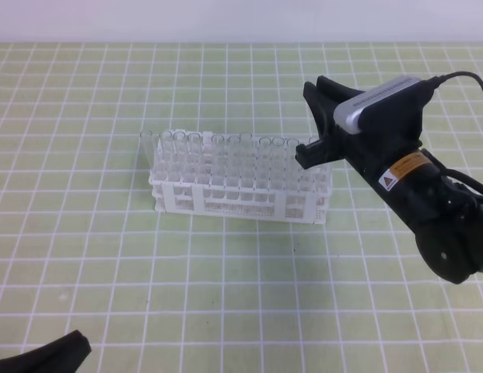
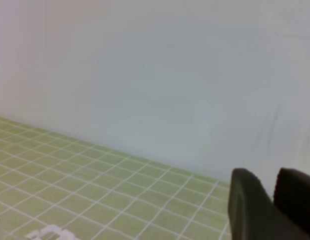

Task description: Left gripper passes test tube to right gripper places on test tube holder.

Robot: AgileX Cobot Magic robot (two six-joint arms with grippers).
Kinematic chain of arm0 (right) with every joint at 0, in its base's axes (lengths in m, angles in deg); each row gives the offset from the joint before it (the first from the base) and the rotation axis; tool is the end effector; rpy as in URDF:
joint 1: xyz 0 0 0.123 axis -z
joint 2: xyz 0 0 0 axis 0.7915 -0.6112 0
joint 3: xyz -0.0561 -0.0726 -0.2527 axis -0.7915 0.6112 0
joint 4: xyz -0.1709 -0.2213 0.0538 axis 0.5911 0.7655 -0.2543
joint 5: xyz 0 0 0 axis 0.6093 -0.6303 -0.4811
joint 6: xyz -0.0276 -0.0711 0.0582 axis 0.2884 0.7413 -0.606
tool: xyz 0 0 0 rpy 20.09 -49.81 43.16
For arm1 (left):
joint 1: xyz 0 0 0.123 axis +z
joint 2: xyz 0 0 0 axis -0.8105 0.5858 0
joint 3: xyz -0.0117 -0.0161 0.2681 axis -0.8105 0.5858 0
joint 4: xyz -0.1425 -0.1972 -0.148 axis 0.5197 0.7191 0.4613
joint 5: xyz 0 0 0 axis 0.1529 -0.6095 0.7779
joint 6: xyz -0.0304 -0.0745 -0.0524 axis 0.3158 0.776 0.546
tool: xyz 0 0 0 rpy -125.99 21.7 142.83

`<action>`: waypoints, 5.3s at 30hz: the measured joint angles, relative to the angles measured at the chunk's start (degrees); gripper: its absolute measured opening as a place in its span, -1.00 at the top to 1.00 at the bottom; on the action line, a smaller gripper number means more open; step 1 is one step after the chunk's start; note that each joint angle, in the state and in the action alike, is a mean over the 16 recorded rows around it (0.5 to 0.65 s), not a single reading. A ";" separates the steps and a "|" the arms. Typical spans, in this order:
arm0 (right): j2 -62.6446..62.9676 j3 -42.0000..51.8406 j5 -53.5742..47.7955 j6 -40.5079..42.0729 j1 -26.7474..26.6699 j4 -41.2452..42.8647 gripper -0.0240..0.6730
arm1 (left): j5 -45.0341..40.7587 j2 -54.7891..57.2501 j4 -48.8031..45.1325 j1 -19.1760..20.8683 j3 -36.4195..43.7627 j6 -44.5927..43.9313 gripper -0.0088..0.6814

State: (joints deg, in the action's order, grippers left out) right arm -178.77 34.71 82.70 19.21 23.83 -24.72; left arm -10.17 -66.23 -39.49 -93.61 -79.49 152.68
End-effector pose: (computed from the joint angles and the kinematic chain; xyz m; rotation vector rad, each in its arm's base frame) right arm 0.3347 0.1898 0.1909 -0.4299 1.3903 0.4454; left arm 0.0944 -0.0838 0.1858 0.5660 1.6414 -0.6048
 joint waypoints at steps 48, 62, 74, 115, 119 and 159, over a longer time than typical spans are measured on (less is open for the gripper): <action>9.38 6.01 -3.11 1.12 0.00 -0.92 0.00 | 0.04 0.04 0.12 0.01 -0.06 -0.04 0.98; 35.34 16.14 -19.42 -0.25 0.00 -0.91 0.71 | 0.00 0.07 -0.12 -0.01 0.06 -0.04 0.98; 57.57 28.38 -24.25 -7.03 0.00 -3.63 0.97 | -0.02 0.06 -0.12 0.00 0.06 -0.04 0.98; 101.45 47.41 -70.03 13.47 23.55 -21.07 0.97 | -0.17 0.16 -0.97 -0.04 0.50 -0.05 0.98; 101.54 47.41 -71.92 13.59 23.58 -21.04 0.97 | -0.15 0.16 -0.85 -0.04 0.42 -0.05 0.98; 101.54 47.41 -72.47 13.67 23.58 -21.21 0.98 | 7.40 -12.64 -0.03 32.40 0.28 2.86 0.98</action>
State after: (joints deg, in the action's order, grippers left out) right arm -77.23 82.12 10.23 32.88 47.41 -45.93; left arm -2.77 -78.87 -39.52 -61.21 -79.21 155.53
